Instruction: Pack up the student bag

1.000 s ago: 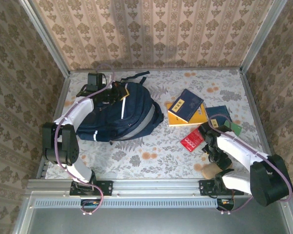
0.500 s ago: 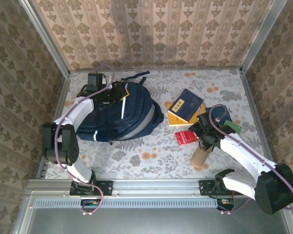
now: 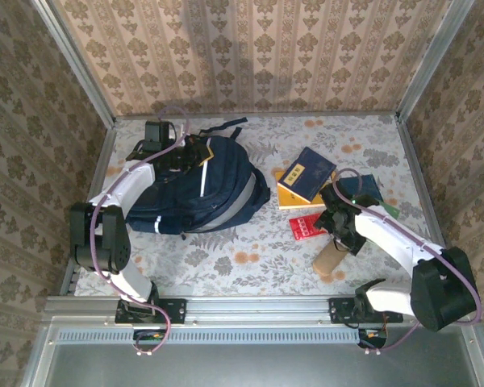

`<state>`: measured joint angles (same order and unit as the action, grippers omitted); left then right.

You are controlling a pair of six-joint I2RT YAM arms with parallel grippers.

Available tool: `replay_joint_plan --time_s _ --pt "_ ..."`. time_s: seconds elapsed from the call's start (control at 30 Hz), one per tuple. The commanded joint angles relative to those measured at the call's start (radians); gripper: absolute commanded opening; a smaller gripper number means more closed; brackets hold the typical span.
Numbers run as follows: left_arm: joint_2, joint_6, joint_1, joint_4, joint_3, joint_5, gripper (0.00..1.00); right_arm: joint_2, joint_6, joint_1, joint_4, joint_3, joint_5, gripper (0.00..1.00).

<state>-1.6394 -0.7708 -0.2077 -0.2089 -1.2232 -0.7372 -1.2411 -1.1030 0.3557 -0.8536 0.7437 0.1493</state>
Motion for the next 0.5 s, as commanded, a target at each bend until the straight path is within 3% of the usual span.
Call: replay_joint_plan --time_s 0.0,0.3,0.47 --pt "0.004 -0.013 0.011 0.060 0.000 -0.030 0.00 0.032 -0.063 0.008 -0.027 -0.056 -0.032 0.99" --pt "0.003 -0.009 0.011 0.057 0.001 -0.027 0.00 -0.041 -0.116 0.008 0.152 -0.114 -0.082 1.00" --pt "0.003 -0.007 0.013 0.055 -0.001 -0.027 0.00 -0.043 -0.122 0.008 0.178 -0.130 -0.052 0.90"
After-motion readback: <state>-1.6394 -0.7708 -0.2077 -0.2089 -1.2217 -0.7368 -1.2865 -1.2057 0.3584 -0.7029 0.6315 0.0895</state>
